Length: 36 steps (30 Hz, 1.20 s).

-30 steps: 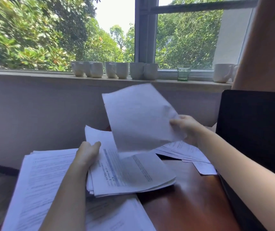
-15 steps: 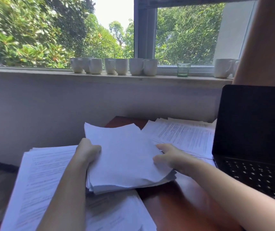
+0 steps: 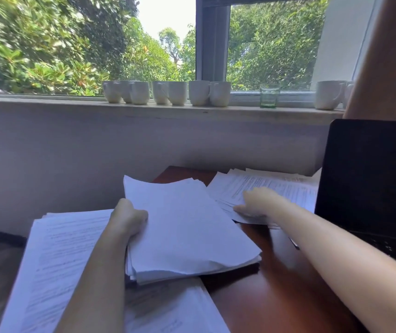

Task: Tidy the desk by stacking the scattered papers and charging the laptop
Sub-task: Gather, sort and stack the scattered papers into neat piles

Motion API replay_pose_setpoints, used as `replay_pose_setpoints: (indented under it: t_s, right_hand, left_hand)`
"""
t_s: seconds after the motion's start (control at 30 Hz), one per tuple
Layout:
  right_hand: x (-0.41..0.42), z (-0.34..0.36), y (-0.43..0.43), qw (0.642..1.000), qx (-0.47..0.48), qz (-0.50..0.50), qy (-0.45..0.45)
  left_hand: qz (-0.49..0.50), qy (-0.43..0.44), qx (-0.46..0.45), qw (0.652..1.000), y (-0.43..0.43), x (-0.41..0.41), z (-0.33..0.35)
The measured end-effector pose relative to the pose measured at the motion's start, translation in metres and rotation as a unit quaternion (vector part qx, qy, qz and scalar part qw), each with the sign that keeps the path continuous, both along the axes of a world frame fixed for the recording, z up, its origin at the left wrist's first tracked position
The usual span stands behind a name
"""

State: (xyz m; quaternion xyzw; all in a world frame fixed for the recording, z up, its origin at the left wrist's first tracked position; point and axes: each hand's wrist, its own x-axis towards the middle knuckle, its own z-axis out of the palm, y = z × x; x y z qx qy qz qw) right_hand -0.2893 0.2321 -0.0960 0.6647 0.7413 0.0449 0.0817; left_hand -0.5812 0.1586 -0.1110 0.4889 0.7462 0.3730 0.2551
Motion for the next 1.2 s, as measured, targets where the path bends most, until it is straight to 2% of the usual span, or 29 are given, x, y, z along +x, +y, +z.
replay_pose_setpoints:
  t_s: [0.13,0.3,0.47,0.6,0.83,0.9,1.0,1.07,1.2]
  right_hand:
    - [-0.008,0.014,0.001,0.998,-0.002,0.059,-0.039]
    - [-0.006,0.03,0.001,0.998,-0.038,0.043,-0.007]
    - [-0.017,0.035,-0.002,0.998,-0.048,0.045,-0.018]
    - [-0.022,0.034,0.002,0.997,-0.02,0.07,-0.031]
    - [-0.015,0.016,0.013,0.989,0.028,0.1,-0.109]
    - [-0.004,0.013,0.015,0.992,0.032,0.084,-0.093]
    - [0.014,0.011,0.011,0.997,0.067,0.021,-0.006]
    - [0.019,0.012,0.008,0.993,0.119,-0.002,0.019]
    - [0.007,0.022,-0.003,0.968,0.243,0.062,0.013]
  left_hand:
    - [-0.001,-0.003,0.003,1.0,0.002,-0.003,-0.002]
    - [-0.01,-0.017,0.007,1.0,0.002,-0.004,-0.003]
    - [-0.015,-0.026,0.001,1.0,0.0,-0.003,0.0]
    - [-0.008,-0.011,0.005,1.0,0.003,-0.005,-0.003]
    - [-0.012,-0.03,0.002,0.999,0.002,-0.004,-0.002]
    - [-0.006,-0.019,0.004,1.0,0.004,-0.004,-0.003]
    - [-0.002,-0.018,0.004,1.0,0.005,-0.005,-0.004]
    - [-0.001,-0.02,0.002,1.0,0.005,-0.004,-0.004]
    - [-0.003,-0.039,0.004,0.999,0.001,-0.003,-0.001]
